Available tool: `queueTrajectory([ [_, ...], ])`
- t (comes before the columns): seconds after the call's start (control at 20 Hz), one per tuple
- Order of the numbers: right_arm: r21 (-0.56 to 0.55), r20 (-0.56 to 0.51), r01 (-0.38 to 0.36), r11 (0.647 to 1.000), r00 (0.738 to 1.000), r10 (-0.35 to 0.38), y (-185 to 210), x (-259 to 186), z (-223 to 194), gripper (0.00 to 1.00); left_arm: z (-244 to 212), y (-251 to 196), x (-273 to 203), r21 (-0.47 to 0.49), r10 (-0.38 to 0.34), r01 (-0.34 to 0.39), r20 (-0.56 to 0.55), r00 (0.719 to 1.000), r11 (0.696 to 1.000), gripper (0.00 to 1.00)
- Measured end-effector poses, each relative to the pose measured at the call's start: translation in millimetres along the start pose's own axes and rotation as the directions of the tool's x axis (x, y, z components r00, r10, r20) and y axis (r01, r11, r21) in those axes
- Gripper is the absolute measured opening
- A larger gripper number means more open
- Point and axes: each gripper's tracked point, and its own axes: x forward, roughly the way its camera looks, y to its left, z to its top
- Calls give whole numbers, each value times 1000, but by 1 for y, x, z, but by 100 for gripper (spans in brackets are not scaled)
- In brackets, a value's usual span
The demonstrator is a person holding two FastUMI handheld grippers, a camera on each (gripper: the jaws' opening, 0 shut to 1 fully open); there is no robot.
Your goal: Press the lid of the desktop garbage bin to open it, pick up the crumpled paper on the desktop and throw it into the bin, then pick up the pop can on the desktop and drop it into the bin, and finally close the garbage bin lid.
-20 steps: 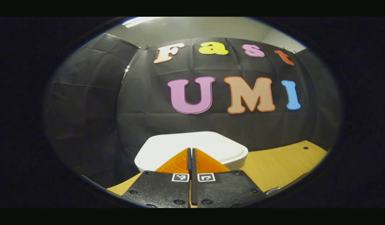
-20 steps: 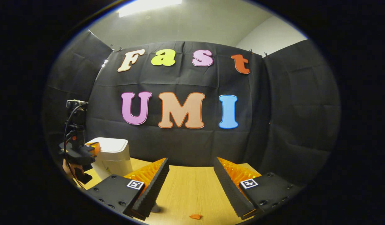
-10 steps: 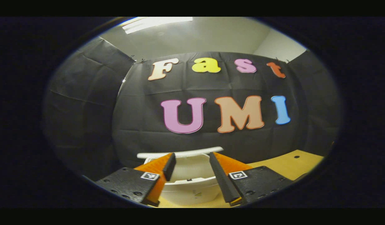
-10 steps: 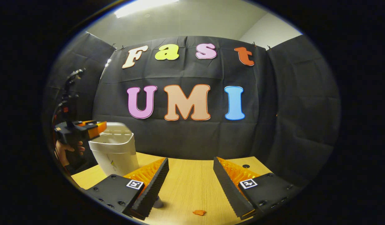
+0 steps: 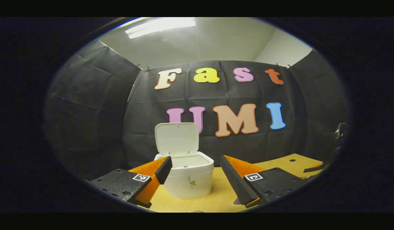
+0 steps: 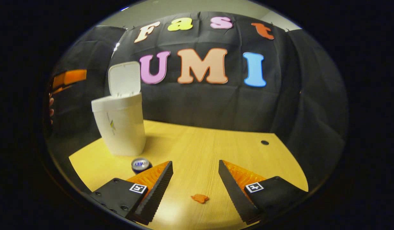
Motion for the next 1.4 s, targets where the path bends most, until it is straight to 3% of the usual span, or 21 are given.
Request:
queueTrajectory([
  [0.25, -56, -248, -50, 997, 968, 34, -7, 37, -91, 94, -16, -11, -39, -7, 28, -28, -74, 997, 1000, 92],
  [0.55, -84, -338, -128, 988, 936, 93, -7, 60, -123, 80, -33, -11, -65, 25, 105, -102, -135, 985, 994, 91],
  [0.7, -92, -372, -191, 977, 917, 144, 1, 67, -131, 65, -35, -17, -65, 29, 100, -96, -150, 984, 995, 92],
  [0.8, -81, -347, -193, 978, 925, 153, 1, 74, -125, 48, -34, -21, -59, 28, 80, -77, -152, 985, 997, 92],
  [0.85, -82, -328, -186, 979, 933, 150, 0, 75, -121, 48, -32, -22, -54, 28, 68, -64, -150, 986, 998, 92],
  [0.9, -76, -338, -191, 979, 928, 155, 2, 73, -120, 34, -30, -23, -50, 29, 57, -53, -147, 988, 998, 90],
  [1.1, -27, -212, -197, 980, 959, 187, 15, 58, -64, 31, -23, -18, -39, 20, 23, -21, -120, 993, 1000, 92],
  [1.25, -10, -56, -227, 974, 972, 226, 40, 40, 30, 30, -25, -6, -32, 2, 10, -10, -111, 994, 1000, 92],
  [1.4, -41, 103, -270, 962, 957, 273, 80, 27, 139, 30, -30, 13, -26, -20, 3, -5, -112, 994, 1000, 92],
])
